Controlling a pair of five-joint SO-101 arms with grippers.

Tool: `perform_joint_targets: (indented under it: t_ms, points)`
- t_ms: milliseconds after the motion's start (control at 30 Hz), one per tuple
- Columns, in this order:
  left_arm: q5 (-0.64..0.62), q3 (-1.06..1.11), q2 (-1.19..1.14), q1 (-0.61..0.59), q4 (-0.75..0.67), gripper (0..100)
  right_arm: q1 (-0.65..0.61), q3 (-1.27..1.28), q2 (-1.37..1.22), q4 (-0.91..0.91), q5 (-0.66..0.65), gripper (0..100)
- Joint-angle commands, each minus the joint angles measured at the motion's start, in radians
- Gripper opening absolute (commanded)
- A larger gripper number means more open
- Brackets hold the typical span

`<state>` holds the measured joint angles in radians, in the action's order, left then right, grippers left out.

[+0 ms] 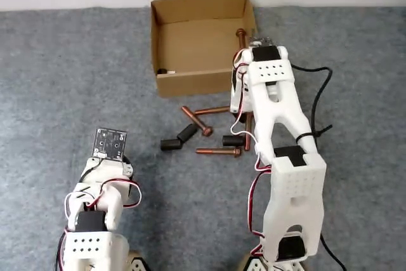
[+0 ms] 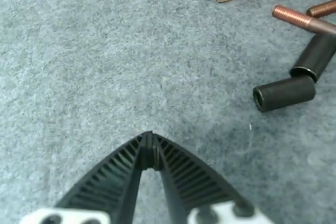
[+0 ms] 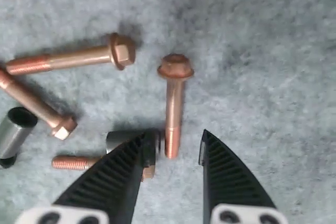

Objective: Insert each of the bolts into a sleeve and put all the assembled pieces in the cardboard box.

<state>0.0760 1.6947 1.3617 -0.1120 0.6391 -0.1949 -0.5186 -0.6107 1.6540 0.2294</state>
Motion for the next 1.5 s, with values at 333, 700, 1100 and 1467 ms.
perform_joint_targets:
  t_ms: [333, 700, 1100, 1467]
  points:
    - [0.015, -0.005, 0.012, -0.002, -0.032, 0, -0.07, -0.041, 0.114, 0.107, -0.681, 14.4]
    - [0.015, -0.005, 0.012, -0.002, -0.032, 0, -0.104, -0.038, 0.116, 0.136, -1.092, 14.6]
    - [0.015, -0.005, 0.012, -0.002, -0.032, 0, -0.13, -0.034, 0.113, 0.136, -1.257, 14.8]
    - [0.015, -0.005, 0.012, -0.002, -0.032, 0, -0.179, 0.087, 0.111, 0.133, -1.29, 20.3]
